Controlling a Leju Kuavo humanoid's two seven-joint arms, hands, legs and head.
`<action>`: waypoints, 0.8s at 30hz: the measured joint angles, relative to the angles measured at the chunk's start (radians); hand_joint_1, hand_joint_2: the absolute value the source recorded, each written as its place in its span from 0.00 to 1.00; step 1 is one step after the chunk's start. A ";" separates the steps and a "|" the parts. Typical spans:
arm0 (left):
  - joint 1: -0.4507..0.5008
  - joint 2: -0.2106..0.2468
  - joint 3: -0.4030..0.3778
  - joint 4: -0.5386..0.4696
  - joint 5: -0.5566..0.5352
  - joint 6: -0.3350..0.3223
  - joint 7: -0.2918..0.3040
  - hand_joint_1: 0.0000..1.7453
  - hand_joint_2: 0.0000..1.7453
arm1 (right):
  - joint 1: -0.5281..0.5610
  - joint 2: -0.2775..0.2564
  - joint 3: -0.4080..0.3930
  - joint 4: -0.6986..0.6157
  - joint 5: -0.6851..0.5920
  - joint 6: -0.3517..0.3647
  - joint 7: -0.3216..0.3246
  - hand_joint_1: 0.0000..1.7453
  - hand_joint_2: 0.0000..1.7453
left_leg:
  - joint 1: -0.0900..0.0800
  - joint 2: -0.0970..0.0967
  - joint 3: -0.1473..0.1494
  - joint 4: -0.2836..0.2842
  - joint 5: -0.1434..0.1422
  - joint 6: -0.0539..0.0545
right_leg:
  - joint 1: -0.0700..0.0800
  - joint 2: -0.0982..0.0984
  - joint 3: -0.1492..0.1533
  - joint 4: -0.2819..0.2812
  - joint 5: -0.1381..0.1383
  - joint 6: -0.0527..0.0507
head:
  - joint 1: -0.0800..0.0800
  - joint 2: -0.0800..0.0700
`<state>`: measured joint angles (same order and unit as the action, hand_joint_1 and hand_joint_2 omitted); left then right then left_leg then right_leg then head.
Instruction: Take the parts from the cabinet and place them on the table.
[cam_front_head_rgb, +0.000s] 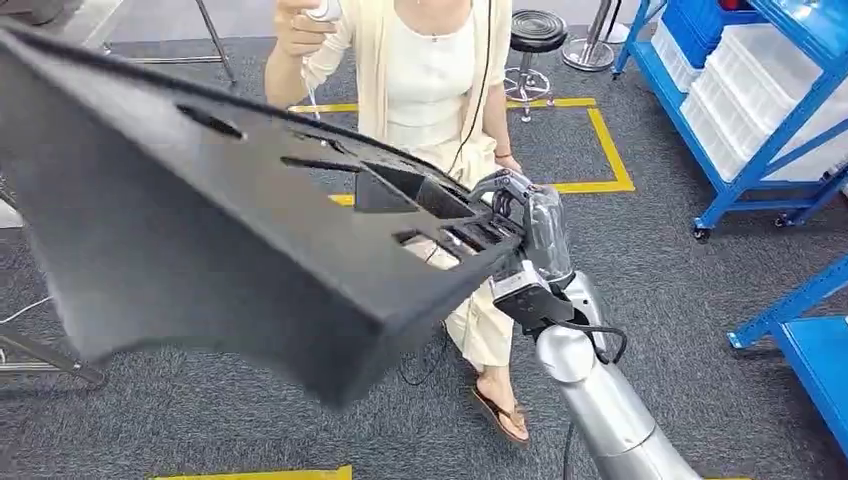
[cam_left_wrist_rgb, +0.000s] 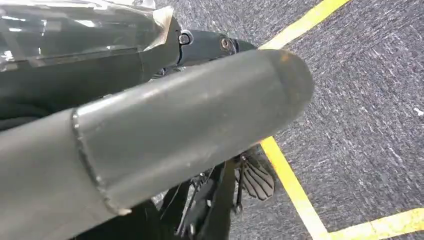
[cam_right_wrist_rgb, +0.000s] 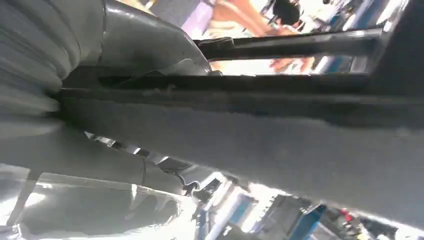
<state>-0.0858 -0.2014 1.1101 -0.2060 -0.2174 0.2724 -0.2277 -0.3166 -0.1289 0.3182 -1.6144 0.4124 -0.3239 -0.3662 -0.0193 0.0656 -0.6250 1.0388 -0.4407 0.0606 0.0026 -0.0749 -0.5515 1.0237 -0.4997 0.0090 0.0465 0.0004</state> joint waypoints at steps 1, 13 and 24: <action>0.000 -0.001 0.001 0.000 0.000 0.002 0.000 0.00 0.00 | -0.003 0.002 0.004 0.002 -0.001 0.000 0.000 1.00 1.00 | -0.005 -0.010 -0.004 -0.001 0.000 0.003 | -0.005 -0.007 0.000 -0.001 0.000 0.000 | -0.001 0.000; 0.001 -0.013 0.005 0.000 -0.013 0.006 0.006 0.00 0.00 | -0.030 0.025 0.033 0.029 0.033 -0.002 0.034 1.00 1.00 | 0.018 -0.140 0.025 -0.036 0.022 0.004 | -0.037 0.081 -0.053 0.073 -0.002 0.059 | 0.002 0.000; 0.008 -0.010 0.005 0.000 -0.019 -0.009 0.006 0.00 0.00 | -0.025 0.020 0.040 0.032 0.028 -0.020 0.026 1.00 1.00 | 0.028 -0.072 -0.141 0.268 -0.121 -0.049 | -0.023 0.052 -0.019 0.006 0.013 -0.004 | -0.006 0.000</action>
<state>-0.0782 -0.2113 1.1147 -0.2056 -0.2369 0.2632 -0.2213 -0.3416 -0.1091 0.3578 -1.5824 0.4402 -0.3441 -0.3399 0.0088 -0.0061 -0.7655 1.3073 -0.5618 0.0120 -0.0208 -0.0229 -0.5710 1.0298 -0.4866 0.0051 0.0404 0.0004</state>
